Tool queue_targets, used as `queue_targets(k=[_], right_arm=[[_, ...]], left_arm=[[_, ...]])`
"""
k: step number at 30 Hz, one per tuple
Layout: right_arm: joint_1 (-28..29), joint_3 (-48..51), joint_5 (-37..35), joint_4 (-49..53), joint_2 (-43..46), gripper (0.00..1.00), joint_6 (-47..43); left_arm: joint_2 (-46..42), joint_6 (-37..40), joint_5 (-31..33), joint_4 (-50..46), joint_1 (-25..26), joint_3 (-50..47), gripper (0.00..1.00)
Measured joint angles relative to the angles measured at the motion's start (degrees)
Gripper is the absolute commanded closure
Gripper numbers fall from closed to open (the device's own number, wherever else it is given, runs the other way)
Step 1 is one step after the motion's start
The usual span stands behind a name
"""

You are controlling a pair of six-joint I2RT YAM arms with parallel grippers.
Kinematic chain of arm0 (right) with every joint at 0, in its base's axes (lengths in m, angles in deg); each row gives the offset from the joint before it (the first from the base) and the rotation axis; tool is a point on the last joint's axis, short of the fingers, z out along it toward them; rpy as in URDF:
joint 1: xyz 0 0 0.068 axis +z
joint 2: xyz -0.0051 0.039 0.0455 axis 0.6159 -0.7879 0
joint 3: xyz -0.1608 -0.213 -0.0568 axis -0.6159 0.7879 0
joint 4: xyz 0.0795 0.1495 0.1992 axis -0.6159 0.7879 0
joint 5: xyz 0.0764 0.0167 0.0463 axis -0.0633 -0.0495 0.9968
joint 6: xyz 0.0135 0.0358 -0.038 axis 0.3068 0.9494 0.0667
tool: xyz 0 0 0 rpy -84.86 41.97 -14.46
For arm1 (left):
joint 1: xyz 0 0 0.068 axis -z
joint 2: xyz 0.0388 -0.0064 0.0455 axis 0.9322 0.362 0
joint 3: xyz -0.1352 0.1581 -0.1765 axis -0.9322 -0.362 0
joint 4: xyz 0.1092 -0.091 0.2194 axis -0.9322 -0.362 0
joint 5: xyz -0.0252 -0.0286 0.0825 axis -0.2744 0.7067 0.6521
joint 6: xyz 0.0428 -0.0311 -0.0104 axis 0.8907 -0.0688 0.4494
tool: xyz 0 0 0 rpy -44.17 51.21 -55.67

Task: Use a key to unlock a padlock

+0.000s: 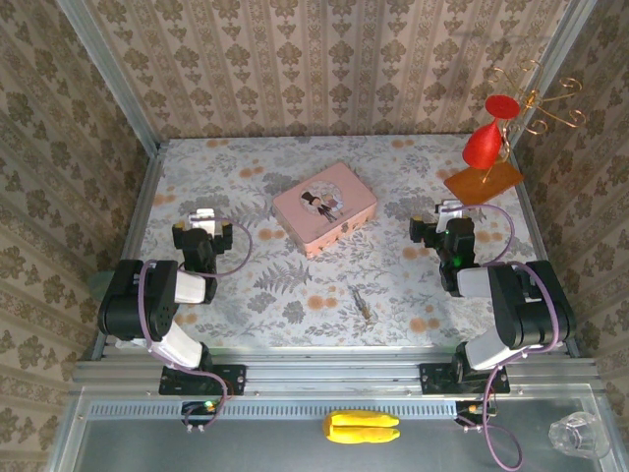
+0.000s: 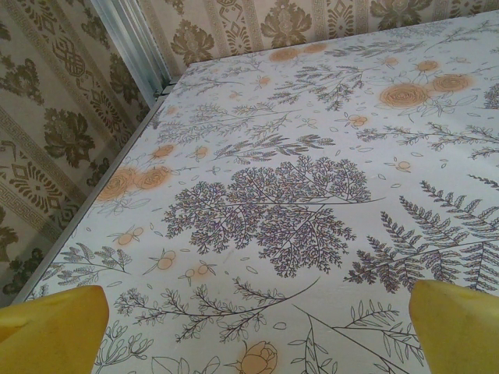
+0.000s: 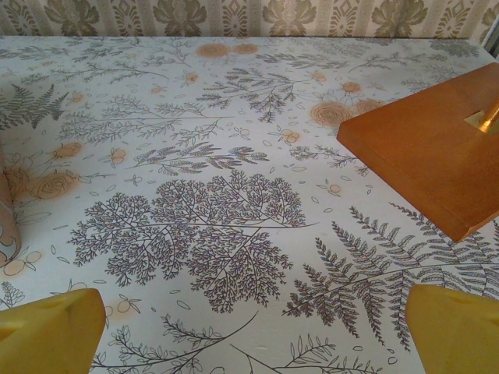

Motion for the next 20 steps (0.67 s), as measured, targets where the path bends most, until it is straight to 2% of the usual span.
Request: queue_targets(k=[20], right_arm=[[-0.55, -0.04, 0.48, 0.81, 0.00, 0.00, 0.48]], left_arm=[[0.00, 0.00, 0.00, 0.00, 0.00, 0.00, 0.00]])
